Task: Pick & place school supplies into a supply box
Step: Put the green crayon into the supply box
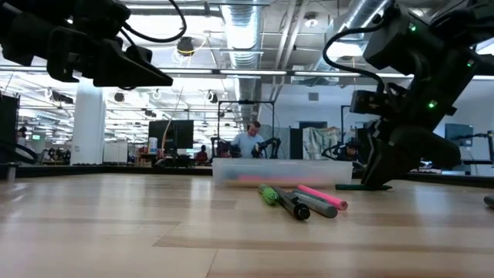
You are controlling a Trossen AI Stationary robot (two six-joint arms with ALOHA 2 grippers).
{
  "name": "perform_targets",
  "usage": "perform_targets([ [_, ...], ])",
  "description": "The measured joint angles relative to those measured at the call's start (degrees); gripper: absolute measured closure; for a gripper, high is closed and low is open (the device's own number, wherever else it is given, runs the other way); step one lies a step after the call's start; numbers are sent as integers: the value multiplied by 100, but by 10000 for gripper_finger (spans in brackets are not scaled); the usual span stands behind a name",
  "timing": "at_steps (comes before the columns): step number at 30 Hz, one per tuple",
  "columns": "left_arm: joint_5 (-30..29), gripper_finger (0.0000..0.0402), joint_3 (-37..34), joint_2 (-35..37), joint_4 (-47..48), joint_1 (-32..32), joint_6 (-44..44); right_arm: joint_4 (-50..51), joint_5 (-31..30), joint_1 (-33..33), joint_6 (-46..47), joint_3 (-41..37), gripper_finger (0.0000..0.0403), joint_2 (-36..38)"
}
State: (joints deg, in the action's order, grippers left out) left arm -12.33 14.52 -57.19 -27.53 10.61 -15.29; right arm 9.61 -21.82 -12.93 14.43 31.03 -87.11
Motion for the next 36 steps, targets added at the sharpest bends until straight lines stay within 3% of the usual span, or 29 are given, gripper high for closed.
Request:
perform_targets([
  [5, -56, 248, 0, 0, 2, 0, 4, 18, 430, 243, -139, 2, 321, 4],
  [11, -56, 248, 0, 0, 22, 0, 22, 64, 1423, 717, -100, 9, 324, 20],
  [15, -56, 248, 0, 0, 139, 0, 26, 115, 1656, 833, -98, 13, 340, 20],
  [24, -52, 249, 0, -2, 162, 0, 73, 211, 1673, 681, -141, 22, 394, 17],
  [36, -51, 249, 0, -2, 258, 0, 159, 217, 1580, 283, -98, 22, 397, 17],
])
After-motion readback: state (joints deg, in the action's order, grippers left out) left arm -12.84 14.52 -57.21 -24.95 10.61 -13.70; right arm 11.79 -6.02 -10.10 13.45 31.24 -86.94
